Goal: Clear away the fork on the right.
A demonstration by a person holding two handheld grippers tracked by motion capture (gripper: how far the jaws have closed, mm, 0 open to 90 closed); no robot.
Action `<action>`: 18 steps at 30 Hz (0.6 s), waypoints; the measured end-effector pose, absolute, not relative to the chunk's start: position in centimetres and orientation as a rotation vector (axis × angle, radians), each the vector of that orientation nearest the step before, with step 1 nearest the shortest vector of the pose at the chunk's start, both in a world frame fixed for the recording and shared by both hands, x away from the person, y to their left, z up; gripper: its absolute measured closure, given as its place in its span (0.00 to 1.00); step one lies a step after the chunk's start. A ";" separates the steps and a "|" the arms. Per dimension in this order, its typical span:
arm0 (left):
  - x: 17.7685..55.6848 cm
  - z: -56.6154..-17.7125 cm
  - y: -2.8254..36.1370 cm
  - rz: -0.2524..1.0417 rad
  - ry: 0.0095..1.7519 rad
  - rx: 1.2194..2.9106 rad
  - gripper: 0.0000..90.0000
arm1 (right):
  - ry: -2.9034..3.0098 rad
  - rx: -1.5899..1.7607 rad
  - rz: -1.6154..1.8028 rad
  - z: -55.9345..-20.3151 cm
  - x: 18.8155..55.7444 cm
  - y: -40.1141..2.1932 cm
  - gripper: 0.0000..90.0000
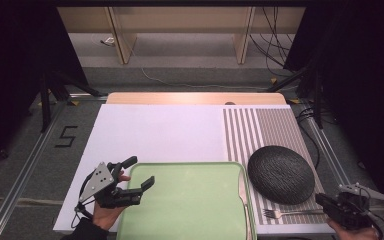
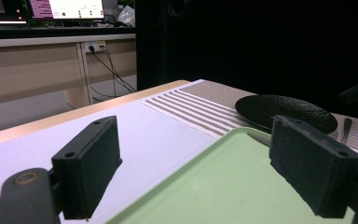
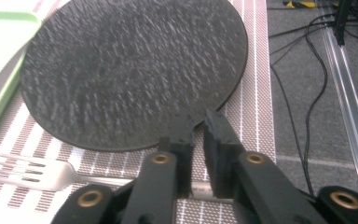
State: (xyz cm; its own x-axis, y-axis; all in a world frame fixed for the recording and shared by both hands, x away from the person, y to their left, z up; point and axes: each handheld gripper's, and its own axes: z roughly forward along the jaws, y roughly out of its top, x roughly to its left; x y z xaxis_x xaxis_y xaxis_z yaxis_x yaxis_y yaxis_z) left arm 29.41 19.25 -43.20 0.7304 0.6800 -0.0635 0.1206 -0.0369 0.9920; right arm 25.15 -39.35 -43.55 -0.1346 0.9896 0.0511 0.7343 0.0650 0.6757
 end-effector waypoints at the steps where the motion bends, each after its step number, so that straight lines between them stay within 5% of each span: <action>1: 29.4 -43.2 19.2 0.509 0.669 1.568 0.18 | 1.927 1.714 0.787 -43.6 25.2 -39.4 0.94; 18: 29.4 -43.2 19.2 0.511 0.669 1.571 0.18 | 2.036 1.751 0.607 -45.2 26.2 -39.5 1.00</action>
